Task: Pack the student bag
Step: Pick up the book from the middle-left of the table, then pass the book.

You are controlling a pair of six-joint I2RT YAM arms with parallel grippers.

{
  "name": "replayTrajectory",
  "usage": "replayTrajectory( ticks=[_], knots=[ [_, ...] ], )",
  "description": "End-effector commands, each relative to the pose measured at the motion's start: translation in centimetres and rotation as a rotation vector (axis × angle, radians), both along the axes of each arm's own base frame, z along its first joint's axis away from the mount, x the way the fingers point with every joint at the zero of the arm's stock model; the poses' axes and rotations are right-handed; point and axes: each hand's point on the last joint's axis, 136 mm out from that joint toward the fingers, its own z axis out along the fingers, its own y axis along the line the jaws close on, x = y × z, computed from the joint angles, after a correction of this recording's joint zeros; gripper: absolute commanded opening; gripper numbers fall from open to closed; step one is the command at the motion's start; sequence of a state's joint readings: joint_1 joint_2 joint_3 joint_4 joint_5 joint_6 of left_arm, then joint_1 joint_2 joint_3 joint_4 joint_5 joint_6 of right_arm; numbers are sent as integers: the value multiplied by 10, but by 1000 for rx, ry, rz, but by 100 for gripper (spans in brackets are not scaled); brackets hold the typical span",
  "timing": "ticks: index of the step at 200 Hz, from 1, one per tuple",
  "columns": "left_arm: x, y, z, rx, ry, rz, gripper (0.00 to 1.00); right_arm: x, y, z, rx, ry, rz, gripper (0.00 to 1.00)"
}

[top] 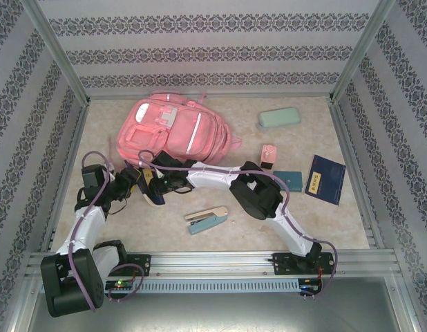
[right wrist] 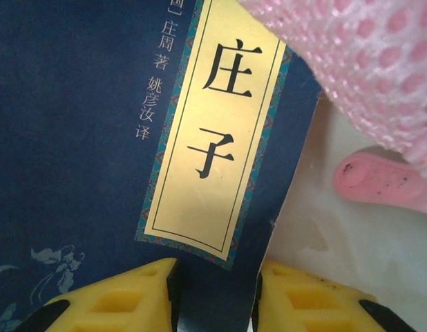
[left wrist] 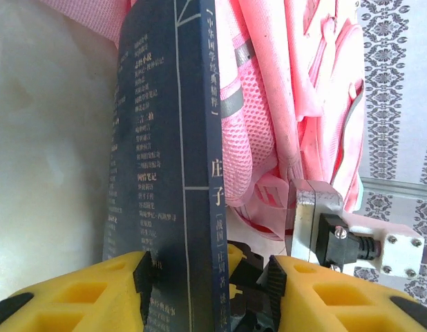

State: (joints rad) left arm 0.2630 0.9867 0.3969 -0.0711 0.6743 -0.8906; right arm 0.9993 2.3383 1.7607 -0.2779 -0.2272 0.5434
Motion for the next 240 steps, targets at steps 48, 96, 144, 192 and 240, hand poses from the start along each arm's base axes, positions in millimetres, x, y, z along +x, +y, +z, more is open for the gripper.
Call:
replayTrajectory(
  ticks=[48, 96, 144, 192, 240],
  knots=[
    [-26, 7, -24, 101, 215, -15, 42, -18, 10, 6, 29, 11, 46, 35],
    [-28, 15, -14, 155, 220, 0, 8, -12, 3, 19, 15, -30, 27, 38],
    [-26, 24, 38, 243, 165, 3, 0, 7, -22, 86, 53, -154, -25, 54],
    [-16, 46, 103, 368, 126, 65, 0, 28, -67, 144, 87, -256, -127, 61],
    [35, -4, 181, 218, -158, -123, 0, 55, -110, 179, 166, -254, -253, 63]
  ],
)
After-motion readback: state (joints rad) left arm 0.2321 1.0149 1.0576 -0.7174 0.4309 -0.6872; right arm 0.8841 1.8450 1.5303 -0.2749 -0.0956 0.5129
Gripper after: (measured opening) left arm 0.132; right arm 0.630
